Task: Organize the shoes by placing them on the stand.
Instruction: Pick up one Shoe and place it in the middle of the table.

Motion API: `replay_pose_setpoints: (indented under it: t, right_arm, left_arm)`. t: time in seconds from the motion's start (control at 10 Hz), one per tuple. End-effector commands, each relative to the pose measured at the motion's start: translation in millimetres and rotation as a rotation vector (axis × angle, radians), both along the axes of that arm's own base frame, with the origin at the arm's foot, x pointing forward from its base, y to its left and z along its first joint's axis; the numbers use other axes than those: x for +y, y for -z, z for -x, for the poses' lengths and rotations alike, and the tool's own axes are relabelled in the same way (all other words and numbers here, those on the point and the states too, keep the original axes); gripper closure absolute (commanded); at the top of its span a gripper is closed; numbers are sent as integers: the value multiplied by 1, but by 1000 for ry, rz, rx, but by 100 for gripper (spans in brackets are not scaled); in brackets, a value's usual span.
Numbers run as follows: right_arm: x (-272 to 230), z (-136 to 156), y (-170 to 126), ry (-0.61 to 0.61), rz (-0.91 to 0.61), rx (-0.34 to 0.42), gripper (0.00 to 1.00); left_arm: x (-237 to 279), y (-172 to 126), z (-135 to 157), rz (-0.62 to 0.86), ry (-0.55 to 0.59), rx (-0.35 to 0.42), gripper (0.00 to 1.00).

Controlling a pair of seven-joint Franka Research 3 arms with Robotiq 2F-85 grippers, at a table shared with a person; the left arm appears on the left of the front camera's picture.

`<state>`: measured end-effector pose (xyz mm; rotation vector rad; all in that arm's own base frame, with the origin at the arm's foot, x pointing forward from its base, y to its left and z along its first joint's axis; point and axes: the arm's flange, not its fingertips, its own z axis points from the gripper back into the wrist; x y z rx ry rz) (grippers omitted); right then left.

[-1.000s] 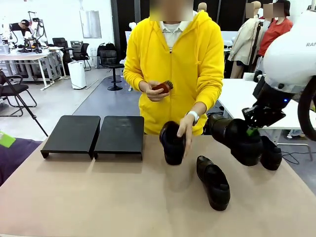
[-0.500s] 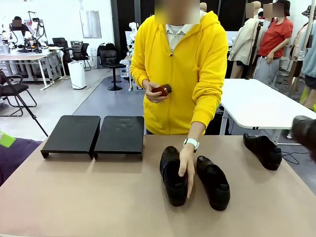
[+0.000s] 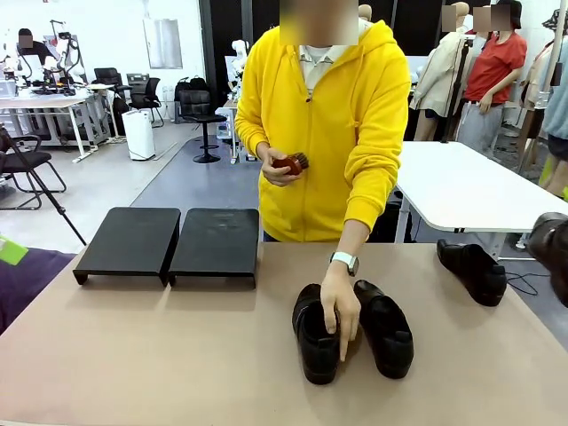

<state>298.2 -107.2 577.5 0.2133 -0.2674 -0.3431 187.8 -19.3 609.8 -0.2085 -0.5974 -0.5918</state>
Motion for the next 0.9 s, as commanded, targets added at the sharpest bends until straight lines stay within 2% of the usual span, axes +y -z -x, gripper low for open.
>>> replay_pose_setpoints:
  t: [0.0,0.1,0.2,0.5,0.7,0.8]
  right_arm:
    - [17,-6,-9,-34,15,-39,100]
    - [34,-7,-11,-86,8,-52,100]
    - [65,-9,-14,-165,4,-26,100]
    - [188,-19,-30,-343,-32,-48,100]
    - [292,-44,-11,-361,-84,-82,100]
    - [336,-57,5,-410,-78,-90,100]
  left_arm:
    - [0,-1,-1,6,9,-3,0]
    - [0,-1,-1,6,9,-3,0]
    - [0,-1,-1,6,9,-3,0]
    - [0,-1,-1,6,9,-3,0]
    - [0,-1,-1,6,9,-3,0]
    - [0,-1,-1,6,9,-3,0]
